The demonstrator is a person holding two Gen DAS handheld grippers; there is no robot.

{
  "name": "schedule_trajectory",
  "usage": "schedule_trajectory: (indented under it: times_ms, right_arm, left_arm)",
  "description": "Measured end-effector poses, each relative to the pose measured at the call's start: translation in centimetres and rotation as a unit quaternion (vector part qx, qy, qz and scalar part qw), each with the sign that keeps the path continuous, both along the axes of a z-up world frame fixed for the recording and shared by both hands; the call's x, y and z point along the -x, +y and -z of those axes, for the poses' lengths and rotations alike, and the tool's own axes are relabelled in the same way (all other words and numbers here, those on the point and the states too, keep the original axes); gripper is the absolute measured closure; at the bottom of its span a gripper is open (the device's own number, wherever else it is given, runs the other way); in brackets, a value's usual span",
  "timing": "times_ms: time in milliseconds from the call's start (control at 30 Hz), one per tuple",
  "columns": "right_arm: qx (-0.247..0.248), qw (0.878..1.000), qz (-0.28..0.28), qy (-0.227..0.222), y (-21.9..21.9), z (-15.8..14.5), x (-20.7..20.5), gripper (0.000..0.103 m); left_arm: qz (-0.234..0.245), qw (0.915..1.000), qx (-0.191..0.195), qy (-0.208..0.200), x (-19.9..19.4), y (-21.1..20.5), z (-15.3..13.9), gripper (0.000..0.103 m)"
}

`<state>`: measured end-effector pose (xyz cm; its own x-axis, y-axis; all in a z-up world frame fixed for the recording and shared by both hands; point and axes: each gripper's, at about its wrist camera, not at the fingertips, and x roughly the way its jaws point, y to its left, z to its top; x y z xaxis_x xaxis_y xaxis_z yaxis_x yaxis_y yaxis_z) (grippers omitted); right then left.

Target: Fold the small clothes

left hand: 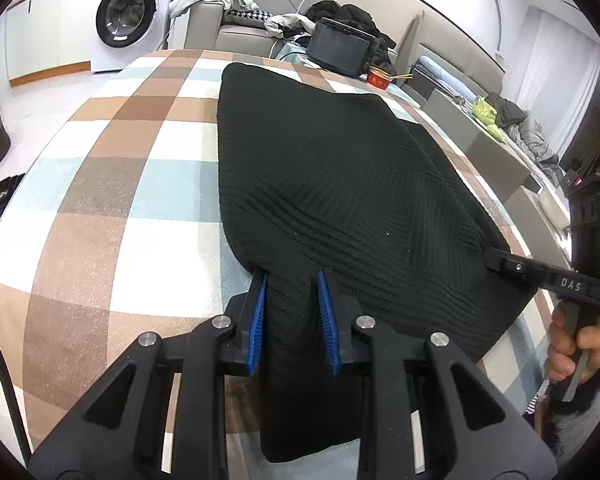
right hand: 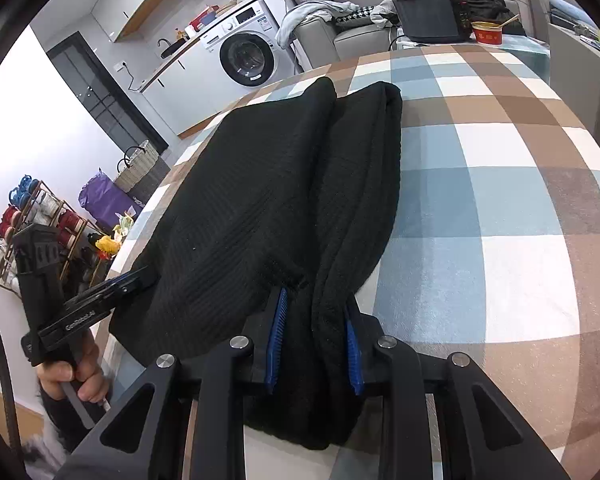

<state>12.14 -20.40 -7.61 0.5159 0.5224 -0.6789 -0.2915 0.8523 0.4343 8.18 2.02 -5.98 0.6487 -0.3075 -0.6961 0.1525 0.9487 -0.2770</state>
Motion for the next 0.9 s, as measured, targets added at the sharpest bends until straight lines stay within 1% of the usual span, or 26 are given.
schedule_trajectory:
  times_ms: [100,200,333,400,500,600,633,667,700,767,800,833,867,900]
  right_arm:
    - [0.005,1.000,0.004,-0.003,0.4,0.1,-0.5,0.079]
    - [0.009,1.000,0.011,-0.003,0.6,0.0,-1.0,0.080]
    - [0.001,1.000,0.024,0.002,0.5,0.0,-2.5,0.080]
    - [0.001,1.000,0.021,0.003,0.5,0.0,-2.7,0.080]
    - [0.004,1.000,0.018,0.000,0.5,-0.1,-2.7,0.079]
    - [0.000,1.000,0.019,0.000,-0.1,-0.4,-2.2,0.076]
    - [0.003,1.000,0.020,-0.007,-0.3,-0.7,-1.8,0.072]
    - [0.011,1.000,0.022,-0.017,-0.5,-1.1,-1.4,0.065]
    - [0.020,0.999,0.024,-0.033,-0.7,-1.6,-0.7,0.061]
    - [0.031,0.997,0.024,-0.064,-1.1,-2.6,0.3,0.054]
    - [0.038,0.996,0.027,-0.077,-1.2,-3.0,0.9,0.044]
    - [0.044,0.994,0.028,-0.094,-1.3,-3.6,1.6,0.029]
    - [0.046,0.993,0.027,-0.107,-1.5,-4.0,2.2,0.016]
    - [0.045,0.990,0.029,-0.131,-1.7,-4.6,3.0,0.010]
  left_arm:
    - [0.004,1.0000,-0.006,-0.003,-0.5,-0.5,0.0,0.083]
    - [0.004,0.9997,-0.022,-0.007,-1.4,-1.1,-0.1,0.083]
    - [0.003,0.9997,-0.022,-0.005,-3.1,-1.1,0.1,0.083]
    - [0.003,0.9997,-0.023,-0.006,-3.5,-1.1,0.2,0.083]
    - [0.002,0.9996,-0.027,-0.009,-3.1,-1.1,0.2,0.083]
    - [-0.008,0.9994,-0.030,-0.016,-2.5,-0.9,-0.1,0.081]
    - [-0.012,0.9993,-0.033,-0.015,-2.2,-0.9,-0.2,0.075]
    - [-0.015,0.9991,-0.036,-0.015,-1.9,-0.8,-0.4,0.065]
    - [-0.016,0.9991,-0.034,-0.017,-1.6,-0.6,-0.6,0.060]
    - [-0.023,0.9987,-0.025,-0.038,-0.5,-0.1,-1.4,0.039]
    - [-0.028,0.9981,-0.024,-0.049,0.0,0.1,-1.7,0.036]
    - [-0.031,0.9971,-0.021,-0.066,0.7,0.2,-2.2,0.030]
    - [-0.031,0.9963,-0.017,-0.078,1.3,0.3,-2.6,0.021]
    - [-0.031,0.9952,-0.016,-0.092,2.0,0.3,-3.1,0.018]
